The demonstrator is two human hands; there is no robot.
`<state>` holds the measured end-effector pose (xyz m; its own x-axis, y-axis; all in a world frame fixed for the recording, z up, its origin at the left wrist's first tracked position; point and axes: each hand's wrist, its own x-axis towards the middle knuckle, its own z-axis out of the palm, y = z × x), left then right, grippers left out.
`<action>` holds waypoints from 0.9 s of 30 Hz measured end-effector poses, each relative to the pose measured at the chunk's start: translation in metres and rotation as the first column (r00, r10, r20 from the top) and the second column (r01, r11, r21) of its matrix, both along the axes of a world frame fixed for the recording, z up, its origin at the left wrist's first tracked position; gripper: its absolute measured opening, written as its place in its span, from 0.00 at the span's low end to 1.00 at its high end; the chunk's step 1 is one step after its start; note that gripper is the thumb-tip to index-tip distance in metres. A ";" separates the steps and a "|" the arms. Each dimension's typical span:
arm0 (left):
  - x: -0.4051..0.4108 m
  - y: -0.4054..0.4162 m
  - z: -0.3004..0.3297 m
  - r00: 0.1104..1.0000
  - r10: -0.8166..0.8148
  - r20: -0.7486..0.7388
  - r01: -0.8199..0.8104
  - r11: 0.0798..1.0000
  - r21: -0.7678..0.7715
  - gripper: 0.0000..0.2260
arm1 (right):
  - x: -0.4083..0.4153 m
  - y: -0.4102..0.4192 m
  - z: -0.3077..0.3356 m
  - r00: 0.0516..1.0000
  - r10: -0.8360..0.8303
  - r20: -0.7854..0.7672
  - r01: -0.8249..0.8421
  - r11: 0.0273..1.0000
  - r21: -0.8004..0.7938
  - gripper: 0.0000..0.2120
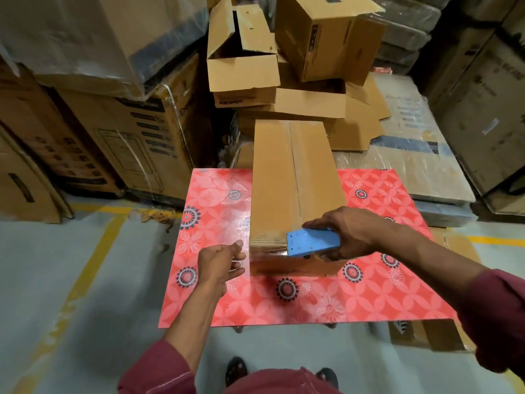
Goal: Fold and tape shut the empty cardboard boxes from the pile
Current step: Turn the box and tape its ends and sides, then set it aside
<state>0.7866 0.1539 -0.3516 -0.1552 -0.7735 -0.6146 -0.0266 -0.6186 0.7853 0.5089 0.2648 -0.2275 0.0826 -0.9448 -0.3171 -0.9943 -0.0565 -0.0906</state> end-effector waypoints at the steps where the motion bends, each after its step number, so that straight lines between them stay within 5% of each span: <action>1: -0.001 0.000 -0.004 1.000 0.002 0.008 -0.002 1.000 -0.018 0.09 | 0.001 0.000 -0.002 1.000 0.001 -0.007 -0.001 1.000 0.009 0.38; 8: -0.005 -0.005 -0.011 0.997 0.054 0.051 -0.047 0.990 -0.136 0.09 | 0.001 -0.005 -0.004 1.000 0.003 0.017 -0.002 1.000 -0.021 0.38; 22: -0.021 -0.015 -0.052 0.996 -0.085 0.029 0.083 0.995 0.063 0.11 | 0.018 -0.034 -0.001 0.989 0.002 -0.147 0.012 0.995 0.096 0.37; 27: -0.022 -0.011 -0.053 0.989 -0.133 0.061 0.132 0.991 0.017 0.16 | 0.025 -0.043 0.002 0.986 -0.005 -0.168 0.030 0.989 0.148 0.38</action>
<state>0.7647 0.1426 -0.4046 -0.2171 -0.7406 -0.6359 -0.1572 -0.6164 0.7716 0.5342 0.2219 -0.2254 0.0003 -0.8866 -0.4625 -0.9968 -0.0372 0.0708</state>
